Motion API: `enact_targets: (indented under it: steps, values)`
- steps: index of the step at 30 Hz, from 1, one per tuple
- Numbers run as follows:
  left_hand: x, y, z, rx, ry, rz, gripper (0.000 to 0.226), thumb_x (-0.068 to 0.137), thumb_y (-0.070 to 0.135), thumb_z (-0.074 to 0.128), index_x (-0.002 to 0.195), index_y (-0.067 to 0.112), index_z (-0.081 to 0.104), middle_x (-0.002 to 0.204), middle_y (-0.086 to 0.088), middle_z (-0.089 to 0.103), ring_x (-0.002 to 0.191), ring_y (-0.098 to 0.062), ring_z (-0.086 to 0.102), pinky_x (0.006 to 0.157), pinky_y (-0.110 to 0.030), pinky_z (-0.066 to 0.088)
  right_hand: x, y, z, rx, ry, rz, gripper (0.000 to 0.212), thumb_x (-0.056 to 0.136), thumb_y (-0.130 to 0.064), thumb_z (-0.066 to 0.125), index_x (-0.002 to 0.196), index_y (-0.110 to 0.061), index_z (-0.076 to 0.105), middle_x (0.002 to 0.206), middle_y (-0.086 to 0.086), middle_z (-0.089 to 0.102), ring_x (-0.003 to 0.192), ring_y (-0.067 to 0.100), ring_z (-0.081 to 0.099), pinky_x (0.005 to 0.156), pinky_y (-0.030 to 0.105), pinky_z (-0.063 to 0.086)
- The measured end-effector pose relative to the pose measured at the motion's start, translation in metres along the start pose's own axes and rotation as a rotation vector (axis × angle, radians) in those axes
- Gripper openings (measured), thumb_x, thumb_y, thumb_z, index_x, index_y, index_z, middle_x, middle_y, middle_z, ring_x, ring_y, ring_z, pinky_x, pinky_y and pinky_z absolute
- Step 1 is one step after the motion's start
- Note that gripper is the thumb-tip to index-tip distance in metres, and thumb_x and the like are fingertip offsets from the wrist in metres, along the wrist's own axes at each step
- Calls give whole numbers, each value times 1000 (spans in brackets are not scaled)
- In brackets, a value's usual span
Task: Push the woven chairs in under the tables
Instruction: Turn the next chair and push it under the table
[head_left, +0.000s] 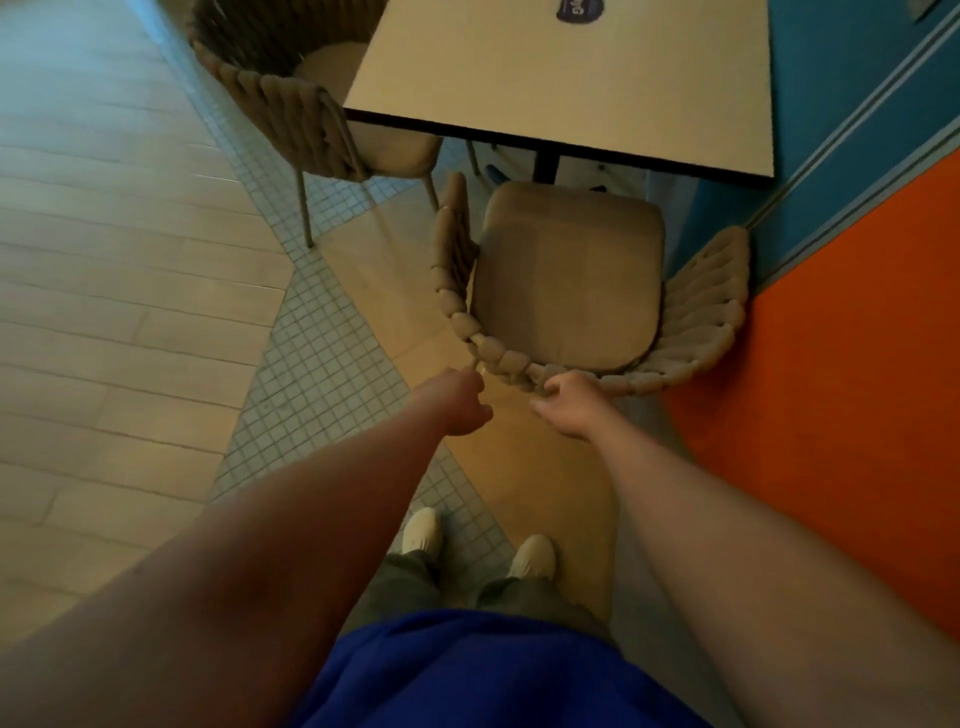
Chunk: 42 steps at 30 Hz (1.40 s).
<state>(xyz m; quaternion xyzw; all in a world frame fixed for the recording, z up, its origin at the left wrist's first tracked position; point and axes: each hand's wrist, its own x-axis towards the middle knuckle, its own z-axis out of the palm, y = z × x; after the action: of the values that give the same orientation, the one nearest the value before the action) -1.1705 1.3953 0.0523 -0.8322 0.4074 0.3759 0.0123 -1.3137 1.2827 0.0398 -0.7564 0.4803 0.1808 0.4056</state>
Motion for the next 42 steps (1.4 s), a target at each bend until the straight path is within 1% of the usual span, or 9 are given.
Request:
enact_targets:
  steps: [4,7,10,13,16,21,30,37,42]
  values:
    - [-4,-47,-16,-77,11,-42,51,94,38,62,142,21,53,137,-6,60,124,-25,58,105,-42,49,11,-57,12,-138,-46,-91,52,88,-43,64,129,-11,60,133,12,59,124,31,55,99,34,45]
    - [0,-95,-32,-97,-3,-60,50,95,36,64,141,21,54,137,-6,59,124,-24,58,107,-41,48,23,-107,26,-222,-53,-149,48,86,-44,64,124,-14,63,134,11,59,122,30,54,102,39,46]
    - [9,-144,-55,-131,8,-84,50,96,35,62,142,21,53,138,-6,57,123,-25,58,106,-41,49,41,-159,43,-258,-72,-158,59,88,-43,64,137,-13,55,144,12,52,131,30,48,109,39,41]
    - [25,-200,-84,-135,15,-76,49,97,34,61,143,20,52,139,-6,58,124,-25,59,106,-40,49,62,-214,64,-261,-101,-137,60,93,-38,62,145,-11,47,148,10,48,133,28,46,106,34,39]
    - [43,-258,-121,-123,23,-77,49,97,34,61,143,19,53,141,-8,58,126,-26,58,107,-41,48,86,-272,87,-211,-95,-125,63,91,-41,63,144,-12,46,147,11,49,130,28,50,103,34,43]
    - [67,-333,-184,-81,10,-62,49,96,33,62,142,18,54,139,-8,59,122,-25,61,106,-41,49,115,-361,105,-152,-84,-122,64,92,-39,62,146,-10,45,148,11,48,131,28,50,101,32,42]
    - [138,-395,-272,-31,-17,12,47,96,33,62,141,19,54,136,-8,60,122,-24,59,107,-43,48,195,-461,113,-52,-89,-88,64,93,-36,63,147,-9,42,147,12,49,131,28,49,100,33,44]
    - [244,-466,-377,25,-45,6,48,95,37,62,140,23,54,139,-7,57,123,-25,57,108,-43,47,306,-558,105,49,-81,3,65,91,-37,65,146,-10,43,146,12,50,130,27,51,101,32,44]
    - [303,-508,-462,57,-57,-5,49,94,33,64,141,22,54,140,-8,57,122,-26,59,106,-44,49,361,-635,92,146,-112,20,63,93,-36,63,146,-9,43,148,11,48,132,27,49,98,30,43]
